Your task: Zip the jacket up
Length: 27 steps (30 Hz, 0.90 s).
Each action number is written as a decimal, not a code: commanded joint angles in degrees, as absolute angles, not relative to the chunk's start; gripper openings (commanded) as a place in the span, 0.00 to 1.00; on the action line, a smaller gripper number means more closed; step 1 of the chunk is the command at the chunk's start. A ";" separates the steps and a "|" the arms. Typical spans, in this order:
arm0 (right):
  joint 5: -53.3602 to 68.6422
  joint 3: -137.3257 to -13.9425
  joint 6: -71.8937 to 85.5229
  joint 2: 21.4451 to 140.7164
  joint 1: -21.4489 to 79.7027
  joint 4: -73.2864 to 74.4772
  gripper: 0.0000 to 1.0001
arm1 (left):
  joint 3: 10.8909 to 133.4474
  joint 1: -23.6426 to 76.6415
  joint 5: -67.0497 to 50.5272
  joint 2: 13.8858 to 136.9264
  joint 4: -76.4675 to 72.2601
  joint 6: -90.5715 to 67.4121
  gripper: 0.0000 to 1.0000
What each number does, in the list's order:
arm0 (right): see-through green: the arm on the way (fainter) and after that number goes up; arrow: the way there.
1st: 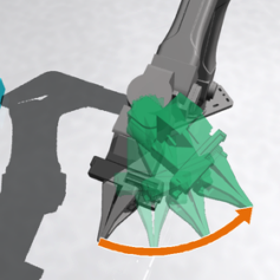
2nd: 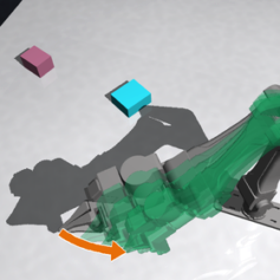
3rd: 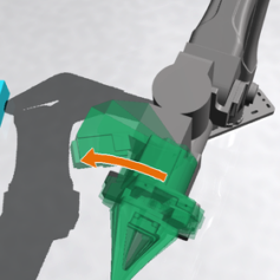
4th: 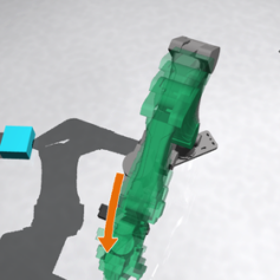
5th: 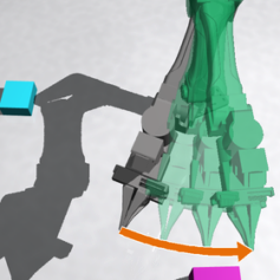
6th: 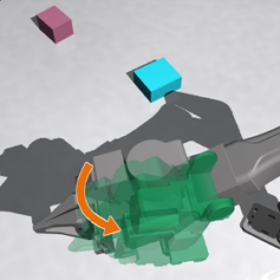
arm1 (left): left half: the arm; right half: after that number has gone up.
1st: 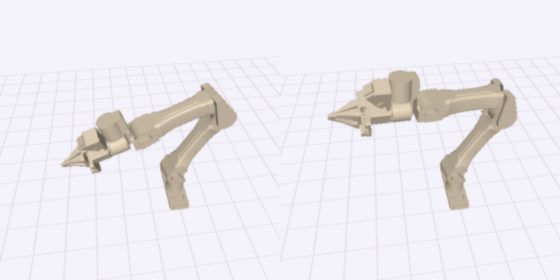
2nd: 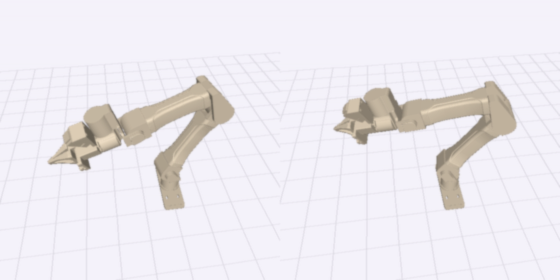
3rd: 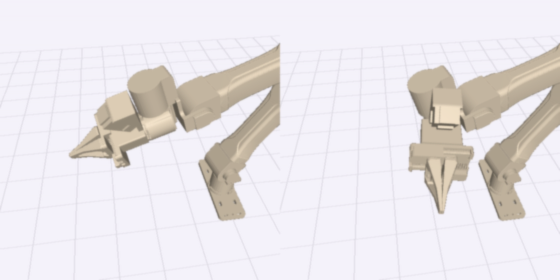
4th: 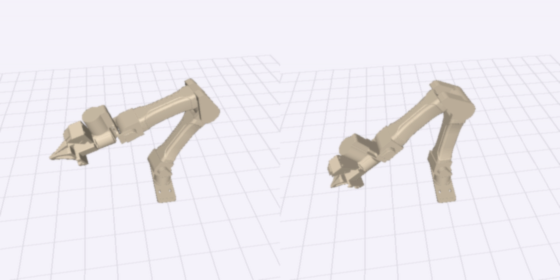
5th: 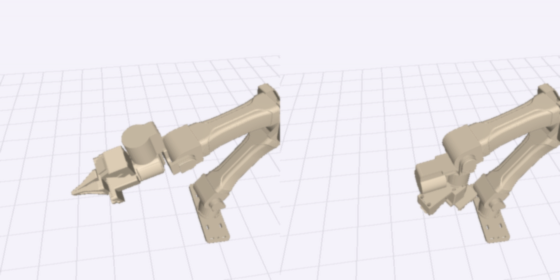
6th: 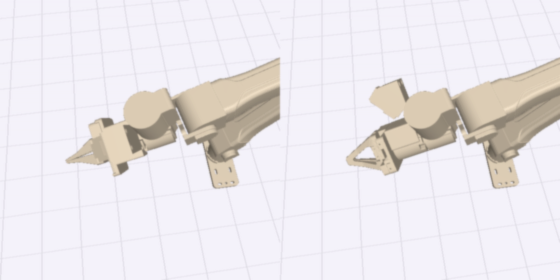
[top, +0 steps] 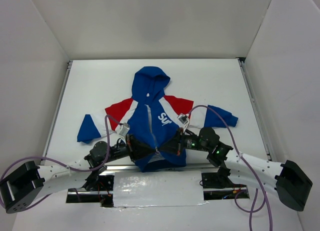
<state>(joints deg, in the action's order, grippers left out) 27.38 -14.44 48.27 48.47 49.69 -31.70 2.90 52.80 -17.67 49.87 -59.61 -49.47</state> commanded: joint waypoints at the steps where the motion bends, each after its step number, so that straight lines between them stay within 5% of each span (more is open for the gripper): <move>1: 22.24 -20.03 48.25 47.90 47.20 -36.30 0.00 | -3.08 54.84 -23.56 51.06 -59.24 -47.46 0.00; 16: 14.33 -25.57 52.73 50.62 46.14 -29.71 0.00 | -2.46 58.01 -21.36 54.75 -60.03 -46.14 0.00; 23: 21.95 -28.22 48.70 53.07 46.23 -31.02 0.00 | -1.58 58.54 -19.08 55.55 -60.04 -46.50 0.00; 27: 28.38 -24.27 47.64 54.40 46.14 -33.22 0.18 | -0.62 58.54 -14.00 52.21 -53.81 -46.67 0.00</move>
